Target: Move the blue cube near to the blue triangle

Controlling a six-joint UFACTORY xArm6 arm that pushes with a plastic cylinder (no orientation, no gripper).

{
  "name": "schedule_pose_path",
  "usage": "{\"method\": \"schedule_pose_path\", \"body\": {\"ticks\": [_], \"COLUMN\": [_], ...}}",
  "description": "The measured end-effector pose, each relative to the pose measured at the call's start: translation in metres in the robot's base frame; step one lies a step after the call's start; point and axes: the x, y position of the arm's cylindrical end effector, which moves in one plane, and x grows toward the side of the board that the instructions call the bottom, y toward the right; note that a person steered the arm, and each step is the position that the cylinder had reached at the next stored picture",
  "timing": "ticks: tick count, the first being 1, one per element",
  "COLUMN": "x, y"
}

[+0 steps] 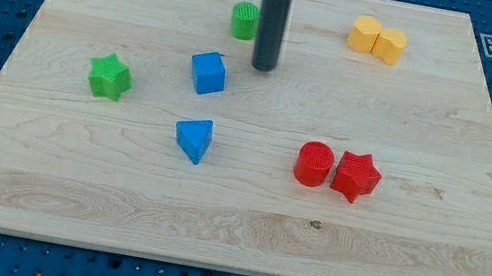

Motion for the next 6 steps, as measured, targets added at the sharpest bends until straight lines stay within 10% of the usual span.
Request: {"method": "schedule_pose_path", "body": {"ticks": [6], "x": [0.054], "y": [-0.042]}}
